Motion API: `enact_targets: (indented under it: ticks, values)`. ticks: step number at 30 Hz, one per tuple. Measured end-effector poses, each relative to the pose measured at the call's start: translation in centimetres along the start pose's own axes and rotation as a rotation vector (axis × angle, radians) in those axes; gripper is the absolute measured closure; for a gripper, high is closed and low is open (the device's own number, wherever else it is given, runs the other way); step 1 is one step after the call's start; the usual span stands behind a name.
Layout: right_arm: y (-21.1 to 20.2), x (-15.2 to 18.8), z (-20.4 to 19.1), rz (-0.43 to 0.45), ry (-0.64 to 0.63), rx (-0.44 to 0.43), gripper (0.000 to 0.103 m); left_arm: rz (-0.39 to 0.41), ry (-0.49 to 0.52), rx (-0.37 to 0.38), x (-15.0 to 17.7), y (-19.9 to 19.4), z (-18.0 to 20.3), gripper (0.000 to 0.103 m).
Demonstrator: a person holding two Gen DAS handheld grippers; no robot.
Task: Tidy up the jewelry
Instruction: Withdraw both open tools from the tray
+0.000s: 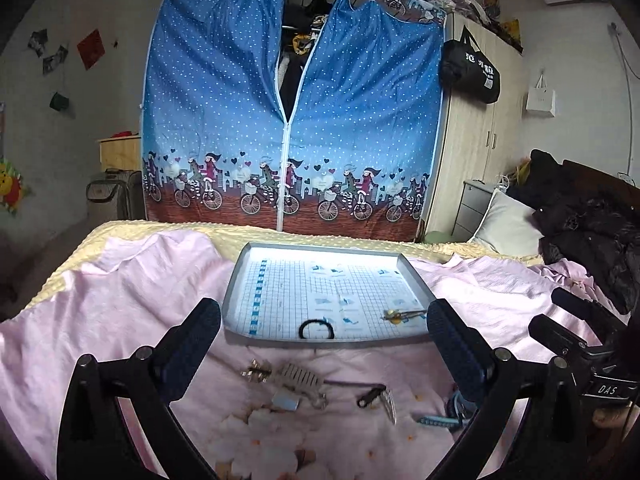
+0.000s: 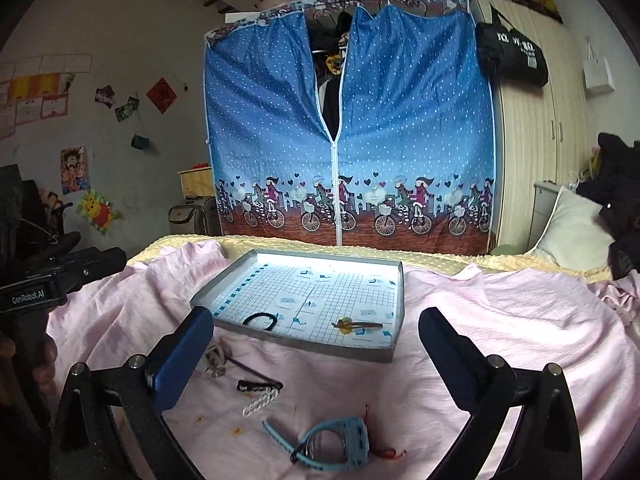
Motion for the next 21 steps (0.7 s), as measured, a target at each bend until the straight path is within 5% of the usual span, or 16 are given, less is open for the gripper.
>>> enact_targets:
  ticks: [10,21]
  values:
    - [-3.6,3.7,-3.1,-0.062,-0.030,-0.007,0.000,-0.127,-0.060,-0.057,5.5,-3.9,-0.3,0.002]
    - [-1.0,6.2,-2.9,-0.269,0.039,-0.019,0.000,-0.321,-0.099,-0.101,8.5,-2.1,-0.8,0.002]
Point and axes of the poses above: each gripper's, at about its wrist camera, not at the fingertips, and y roughly the way its jaws point, z to its right, x to its underside, the point moved 3 cm from there along y, roughly the way its jaws point, and after that the axes turned 6 degrees about -z, right-handed, at the moved point
